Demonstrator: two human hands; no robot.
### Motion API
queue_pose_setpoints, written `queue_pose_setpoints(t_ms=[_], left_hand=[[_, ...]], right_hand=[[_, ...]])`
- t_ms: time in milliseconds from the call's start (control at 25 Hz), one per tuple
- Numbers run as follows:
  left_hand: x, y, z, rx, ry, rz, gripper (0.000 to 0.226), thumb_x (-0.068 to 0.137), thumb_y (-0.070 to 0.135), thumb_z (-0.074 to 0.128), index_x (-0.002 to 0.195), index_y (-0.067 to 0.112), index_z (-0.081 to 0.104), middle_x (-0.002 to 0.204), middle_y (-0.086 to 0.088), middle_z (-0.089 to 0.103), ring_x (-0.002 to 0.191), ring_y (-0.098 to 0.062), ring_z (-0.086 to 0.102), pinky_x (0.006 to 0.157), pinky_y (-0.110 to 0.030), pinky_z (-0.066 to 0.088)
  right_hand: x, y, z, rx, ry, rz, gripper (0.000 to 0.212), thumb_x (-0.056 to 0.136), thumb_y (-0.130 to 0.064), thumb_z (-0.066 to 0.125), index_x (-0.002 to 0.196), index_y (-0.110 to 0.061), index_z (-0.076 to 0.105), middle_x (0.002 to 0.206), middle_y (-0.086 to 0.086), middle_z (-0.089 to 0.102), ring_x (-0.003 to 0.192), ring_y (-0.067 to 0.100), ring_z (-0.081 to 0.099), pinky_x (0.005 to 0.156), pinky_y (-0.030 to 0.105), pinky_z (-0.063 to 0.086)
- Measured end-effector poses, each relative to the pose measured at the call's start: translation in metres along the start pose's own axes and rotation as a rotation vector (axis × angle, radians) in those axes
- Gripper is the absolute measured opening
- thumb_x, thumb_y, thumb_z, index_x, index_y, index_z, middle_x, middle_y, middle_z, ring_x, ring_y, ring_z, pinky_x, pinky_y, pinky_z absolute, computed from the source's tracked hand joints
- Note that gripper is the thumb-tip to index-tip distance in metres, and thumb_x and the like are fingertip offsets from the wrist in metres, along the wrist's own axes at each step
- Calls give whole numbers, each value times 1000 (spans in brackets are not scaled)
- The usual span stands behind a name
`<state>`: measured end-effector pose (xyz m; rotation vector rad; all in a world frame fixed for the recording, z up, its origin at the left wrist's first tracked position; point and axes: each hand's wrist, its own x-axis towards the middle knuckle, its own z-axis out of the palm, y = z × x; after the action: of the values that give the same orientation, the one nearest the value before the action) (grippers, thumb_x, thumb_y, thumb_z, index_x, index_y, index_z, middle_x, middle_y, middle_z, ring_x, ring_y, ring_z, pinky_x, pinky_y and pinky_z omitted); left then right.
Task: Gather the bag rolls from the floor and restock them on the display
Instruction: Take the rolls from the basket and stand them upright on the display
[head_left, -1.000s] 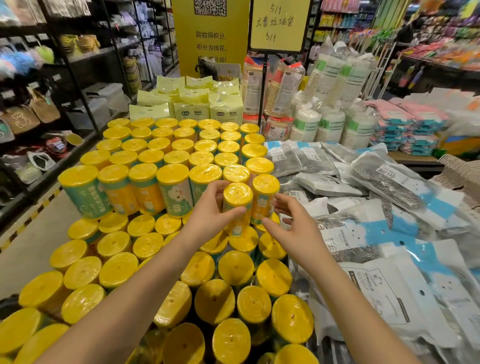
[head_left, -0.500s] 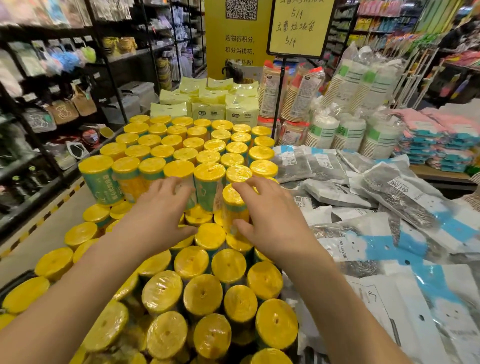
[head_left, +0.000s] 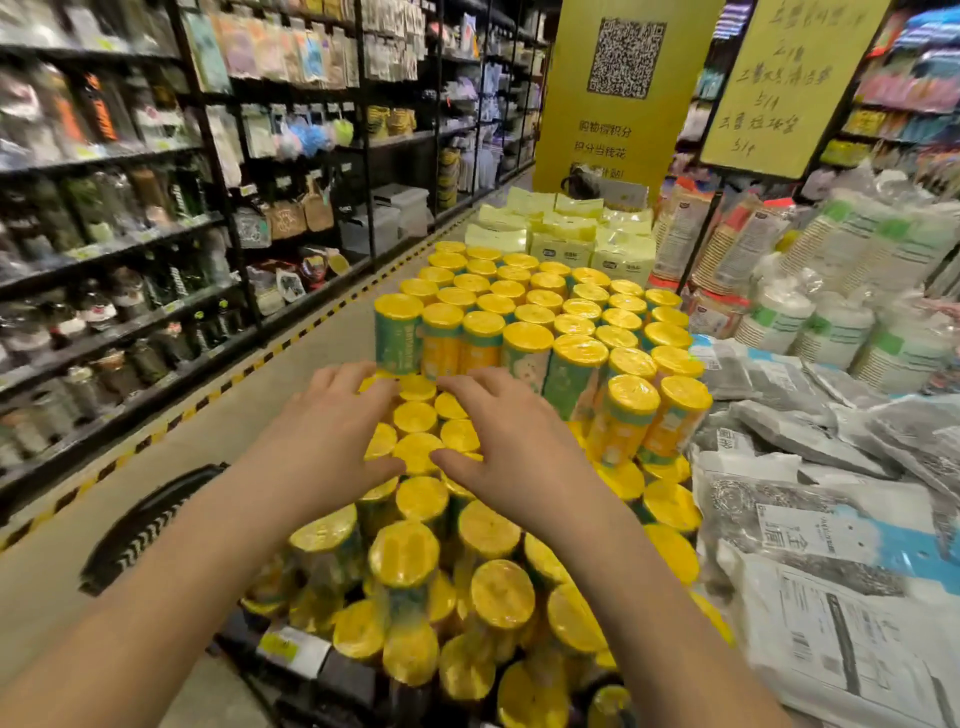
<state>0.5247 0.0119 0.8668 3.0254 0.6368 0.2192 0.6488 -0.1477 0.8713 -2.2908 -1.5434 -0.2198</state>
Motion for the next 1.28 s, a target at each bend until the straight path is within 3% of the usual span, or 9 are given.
queue_pose_setpoints(t_ms=[320, 560, 920, 1120, 1280], left_hand=[[-138, -204, -15, -18, 15, -189, 87, 83, 63, 67, 154, 28, 32, 161, -4, 26, 147, -27, 24, 120, -44, 29], [-193, -311, -7, -48, -30, -327, 86, 82, 62, 68, 152, 27, 34, 156, -3, 31, 142, -26, 30, 116, -45, 34], [-136, -432, 19, -64, -138, -454, 79, 87, 56, 67, 153, 31, 30, 158, 3, 24, 146, -20, 22, 117, -40, 31], [-64, -493, 29, -36, -203, -398, 73, 89, 53, 65, 151, 32, 33, 158, 2, 27, 146, -22, 23, 118, -41, 32], [-8, -523, 52, -39, -282, -318, 73, 89, 52, 67, 151, 31, 35, 157, 0, 30, 145, -24, 25, 117, -43, 33]], right_hand=[[66, -216, 96, 86, -82, -183, 67, 89, -47, 68, 148, -27, 43, 141, 1, 50, 125, 25, 51, 97, 38, 48], [107, -312, 152, 137, -178, -232, 64, 91, -51, 64, 148, -31, 42, 143, -2, 48, 124, 23, 54, 94, 38, 50], [246, -350, 245, 115, -312, -241, 68, 91, -50, 63, 151, -31, 36, 146, 0, 46, 129, 23, 50, 101, 41, 47], [330, -332, 279, 78, -367, -196, 66, 90, -52, 65, 146, -28, 40, 136, 3, 53, 118, 25, 55, 95, 42, 50], [364, -313, 302, 82, -442, -121, 64, 91, -50, 62, 148, -30, 40, 138, 2, 52, 121, 26, 55, 97, 40, 47]])
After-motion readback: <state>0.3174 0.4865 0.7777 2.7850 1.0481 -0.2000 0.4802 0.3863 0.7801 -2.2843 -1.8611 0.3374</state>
